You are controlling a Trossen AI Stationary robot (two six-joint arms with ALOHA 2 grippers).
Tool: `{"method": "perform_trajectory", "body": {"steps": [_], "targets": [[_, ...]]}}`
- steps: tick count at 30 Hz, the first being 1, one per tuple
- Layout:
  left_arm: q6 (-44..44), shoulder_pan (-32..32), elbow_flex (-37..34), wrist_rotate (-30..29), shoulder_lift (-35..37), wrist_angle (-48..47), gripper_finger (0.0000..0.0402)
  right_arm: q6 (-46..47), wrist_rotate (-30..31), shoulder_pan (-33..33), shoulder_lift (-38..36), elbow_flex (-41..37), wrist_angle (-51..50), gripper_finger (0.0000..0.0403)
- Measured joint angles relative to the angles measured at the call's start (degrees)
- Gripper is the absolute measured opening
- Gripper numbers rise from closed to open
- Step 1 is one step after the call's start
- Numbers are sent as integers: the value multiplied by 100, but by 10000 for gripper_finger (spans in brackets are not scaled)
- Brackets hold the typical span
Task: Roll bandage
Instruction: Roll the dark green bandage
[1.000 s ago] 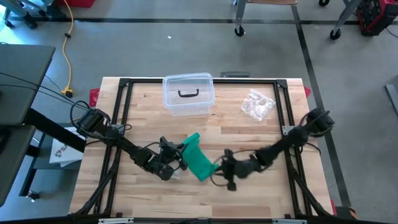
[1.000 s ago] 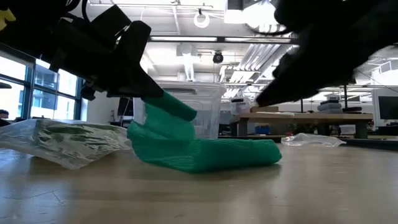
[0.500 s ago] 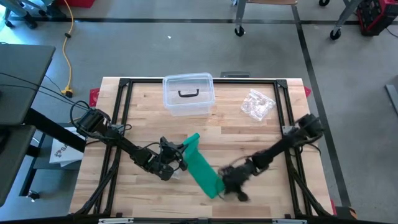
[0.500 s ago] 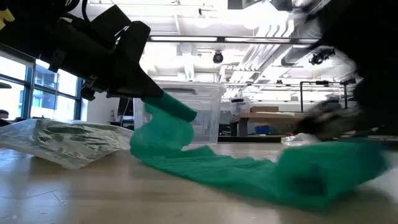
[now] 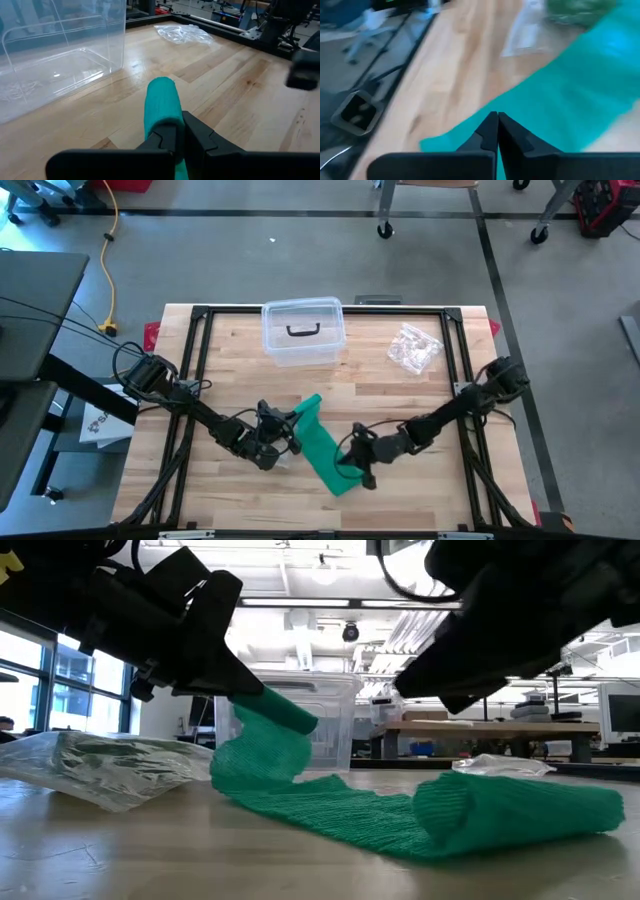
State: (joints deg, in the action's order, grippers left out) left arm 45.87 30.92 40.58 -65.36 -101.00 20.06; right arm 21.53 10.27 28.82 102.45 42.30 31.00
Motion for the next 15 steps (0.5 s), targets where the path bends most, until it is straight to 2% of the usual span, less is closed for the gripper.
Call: {"method": "perform_trajectory", "body": {"steps": [2,6,10,15], "targets": [[-2,0,0,0,1,-7,6,2,-156,42,0,0,-109,0],[35,0,0,-122,1,-10,6,18,-24,189,141,2,-254,0],[56,-55,0,-303,1,-10,6,152,-46,214,661,5,251,0],[15,-175,2,-342,1,-61,6,-32,-757,195,1159,365,243,0]]}}
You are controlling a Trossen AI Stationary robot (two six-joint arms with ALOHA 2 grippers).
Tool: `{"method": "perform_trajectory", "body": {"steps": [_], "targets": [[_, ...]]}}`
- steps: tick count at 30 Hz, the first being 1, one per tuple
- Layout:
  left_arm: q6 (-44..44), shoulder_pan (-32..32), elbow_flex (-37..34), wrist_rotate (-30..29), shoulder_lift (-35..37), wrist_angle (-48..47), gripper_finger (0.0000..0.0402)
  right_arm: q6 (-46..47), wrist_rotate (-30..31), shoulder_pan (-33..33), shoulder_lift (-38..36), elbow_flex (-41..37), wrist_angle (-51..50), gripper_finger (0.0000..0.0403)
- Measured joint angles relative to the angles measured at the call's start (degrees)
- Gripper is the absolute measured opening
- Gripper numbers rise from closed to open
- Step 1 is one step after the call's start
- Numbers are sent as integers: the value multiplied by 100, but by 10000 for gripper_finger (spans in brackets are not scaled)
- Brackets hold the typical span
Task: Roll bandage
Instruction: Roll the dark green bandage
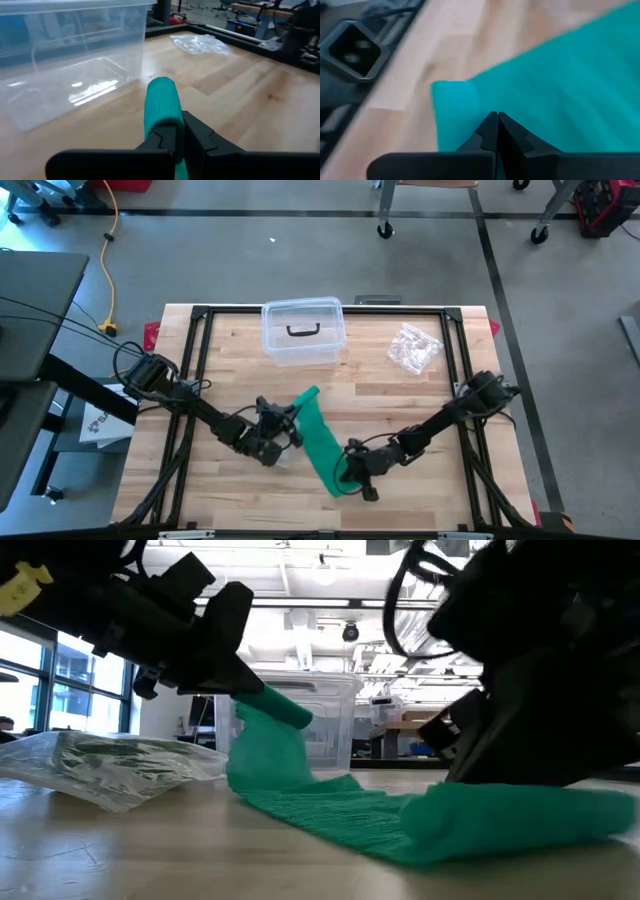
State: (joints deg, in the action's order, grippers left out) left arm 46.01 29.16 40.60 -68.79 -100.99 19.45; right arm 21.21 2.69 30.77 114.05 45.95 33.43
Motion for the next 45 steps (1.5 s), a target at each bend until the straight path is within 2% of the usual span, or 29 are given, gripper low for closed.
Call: {"method": "perform_trajectory", "body": {"steps": [3,5,8,14,19,23,30,39,45], "targets": [[15,-64,0,-144,0,-149,6,-329,-593,181,84,178,-193,0],[101,-90,0,-304,0,-278,6,-502,-681,369,82,225,-314,0],[398,-139,0,-417,-1,-595,6,-627,-551,663,74,216,-380,0],[1251,-146,-2,-423,-2,-1529,6,-862,147,1188,-39,204,-551,0],[1943,-146,-2,-421,0,-2203,6,-970,84,1487,-122,199,-714,0],[2127,-146,-2,-401,0,-2264,6,-1040,210,1626,-128,199,-743,0],[2057,-139,-2,-315,0,-1972,6,-1383,976,1479,-128,197,-625,0],[674,-135,-2,147,0,-727,5,-1673,1854,1230,-128,197,-487,0],[161,-124,-2,234,0,-218,5,-1497,1884,1240,-128,197,-355,0]]}}
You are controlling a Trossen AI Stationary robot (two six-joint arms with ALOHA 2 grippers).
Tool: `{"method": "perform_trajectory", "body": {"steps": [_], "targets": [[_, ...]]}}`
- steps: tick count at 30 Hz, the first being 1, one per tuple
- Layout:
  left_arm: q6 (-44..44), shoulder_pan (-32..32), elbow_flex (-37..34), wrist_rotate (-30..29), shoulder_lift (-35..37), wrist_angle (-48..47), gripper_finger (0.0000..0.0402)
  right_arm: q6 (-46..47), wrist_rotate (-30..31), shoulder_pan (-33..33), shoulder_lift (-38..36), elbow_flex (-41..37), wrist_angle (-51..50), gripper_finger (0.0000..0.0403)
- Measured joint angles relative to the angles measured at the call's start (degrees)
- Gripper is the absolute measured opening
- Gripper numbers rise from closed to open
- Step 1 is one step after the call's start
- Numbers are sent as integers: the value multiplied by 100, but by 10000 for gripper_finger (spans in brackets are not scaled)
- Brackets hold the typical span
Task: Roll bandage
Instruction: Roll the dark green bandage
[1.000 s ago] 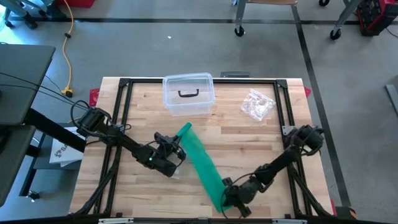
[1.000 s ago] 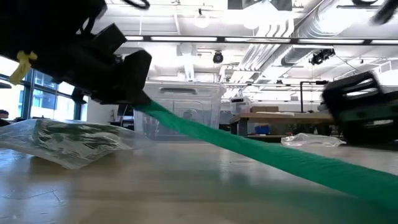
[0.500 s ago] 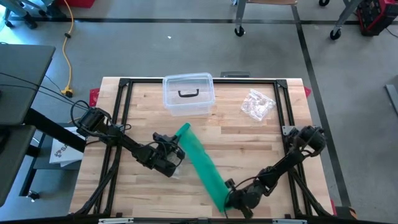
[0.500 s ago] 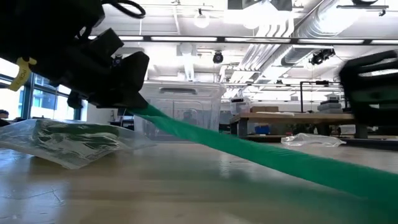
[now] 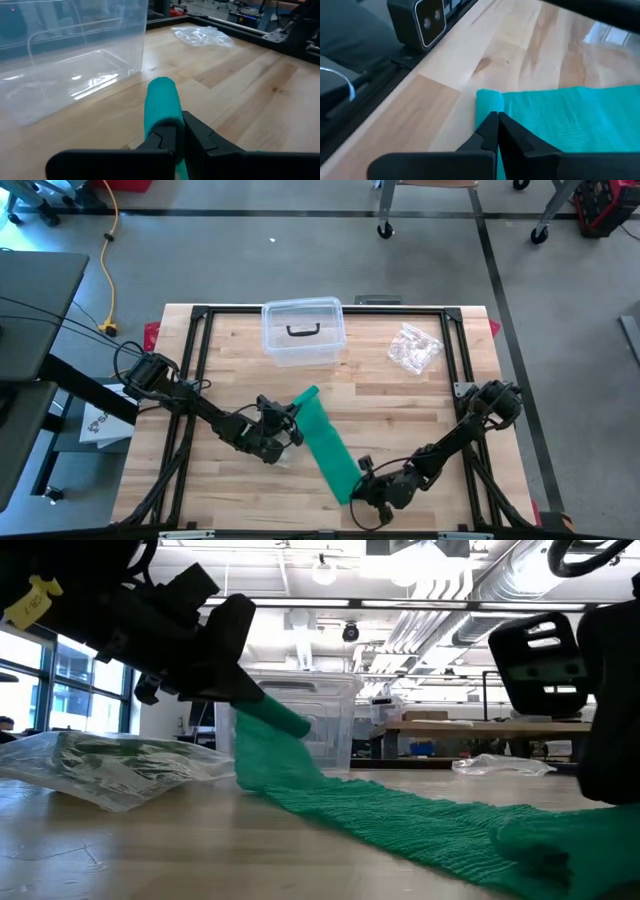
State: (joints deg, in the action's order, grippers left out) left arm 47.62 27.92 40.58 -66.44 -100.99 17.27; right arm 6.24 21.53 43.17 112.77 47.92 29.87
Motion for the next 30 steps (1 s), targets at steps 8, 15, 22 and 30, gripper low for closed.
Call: {"method": "perform_trajectory", "body": {"steps": [8,15,22,30], "targets": [[-31,0,0,132,0,23,5,972,-81,-388,0,0,291,0],[-31,0,0,140,-2,20,5,1183,-1660,-972,159,134,-11,1],[-31,2,0,192,0,11,5,435,-2117,-761,384,976,-1178,57],[-32,4,0,202,-2,-115,5,-59,-2148,-660,385,1765,-2530,128]]}}
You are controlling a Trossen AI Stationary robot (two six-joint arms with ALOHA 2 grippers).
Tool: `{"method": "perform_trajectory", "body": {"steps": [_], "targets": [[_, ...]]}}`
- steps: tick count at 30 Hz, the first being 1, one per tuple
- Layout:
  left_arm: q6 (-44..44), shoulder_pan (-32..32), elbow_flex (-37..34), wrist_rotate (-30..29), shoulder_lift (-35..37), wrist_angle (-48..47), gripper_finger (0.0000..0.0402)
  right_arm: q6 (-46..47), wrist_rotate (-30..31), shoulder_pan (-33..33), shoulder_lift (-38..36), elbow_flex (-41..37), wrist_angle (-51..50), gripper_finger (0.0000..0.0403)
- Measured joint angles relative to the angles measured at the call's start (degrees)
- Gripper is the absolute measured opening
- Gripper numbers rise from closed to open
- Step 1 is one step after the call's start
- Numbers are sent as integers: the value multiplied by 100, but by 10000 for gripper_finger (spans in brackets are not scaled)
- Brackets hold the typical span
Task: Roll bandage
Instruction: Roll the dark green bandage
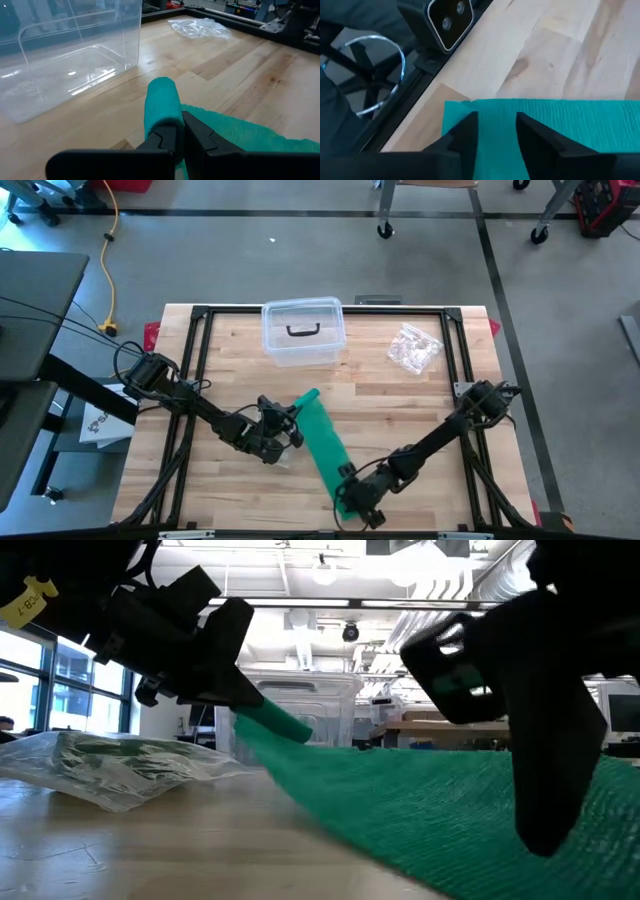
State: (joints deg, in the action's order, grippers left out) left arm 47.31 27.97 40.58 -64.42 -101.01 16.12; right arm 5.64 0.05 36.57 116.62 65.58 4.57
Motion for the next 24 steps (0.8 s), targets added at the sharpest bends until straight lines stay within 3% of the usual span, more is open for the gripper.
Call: {"method": "perform_trajectory", "body": {"steps": [11,20,24], "targets": [[60,-22,0,-82,0,-213,5,-302,-113,241,2,230,-688,127],[59,-22,0,-83,0,-219,6,-106,-266,248,-72,230,-791,43],[61,-22,0,-85,-1,-251,6,159,-567,294,-202,230,-968,29]]}}
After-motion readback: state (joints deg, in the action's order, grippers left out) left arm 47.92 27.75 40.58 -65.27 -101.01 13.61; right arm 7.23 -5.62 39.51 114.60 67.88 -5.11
